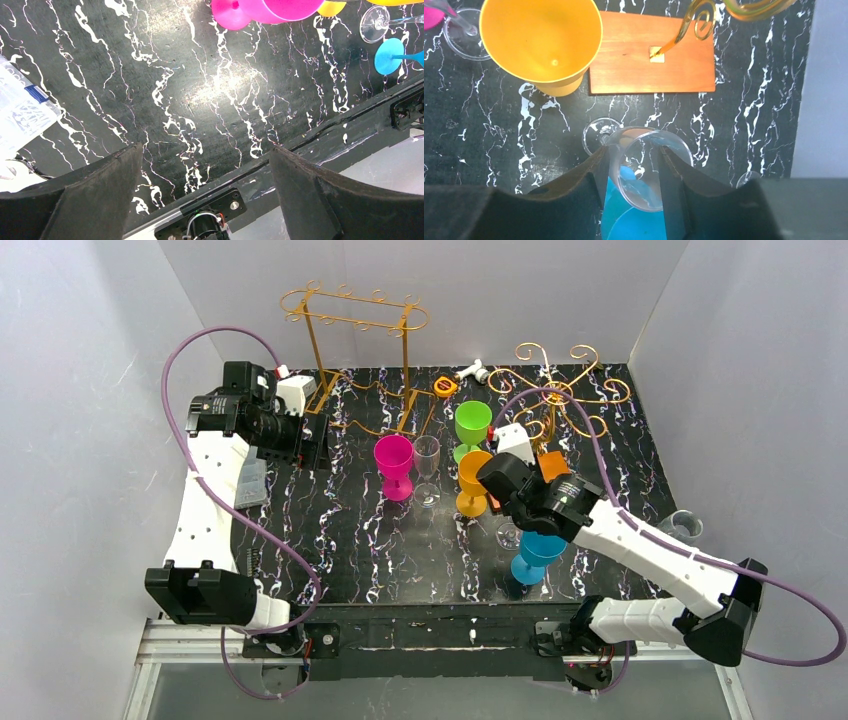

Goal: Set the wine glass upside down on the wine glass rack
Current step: Pick up the wine glass at the center of the board.

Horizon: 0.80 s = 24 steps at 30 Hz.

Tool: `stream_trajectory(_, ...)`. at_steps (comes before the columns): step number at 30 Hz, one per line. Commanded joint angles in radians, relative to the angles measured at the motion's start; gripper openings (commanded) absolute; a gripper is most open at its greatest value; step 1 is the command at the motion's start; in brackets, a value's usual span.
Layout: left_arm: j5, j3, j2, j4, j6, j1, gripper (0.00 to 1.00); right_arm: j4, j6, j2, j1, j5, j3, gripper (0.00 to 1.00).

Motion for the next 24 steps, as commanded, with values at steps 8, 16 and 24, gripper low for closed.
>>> stream_trajectory(8, 0.039, -0.017, -0.051, -0.029, 0.016, -0.004, 0.98, 0.089, -0.018, -0.041, -0.023, -0.091, -0.069, 0.19)
stream_trajectory(16, 0.091, 0.018, -0.054, -0.07, -0.002, -0.004, 0.98, 0.044, -0.061, -0.012, -0.023, -0.156, 0.04, 0.01)
stream_trajectory(24, 0.172, 0.022, -0.072, -0.13, -0.008, -0.004, 0.98, -0.035, -0.072, 0.021, -0.023, -0.338, 0.242, 0.01)
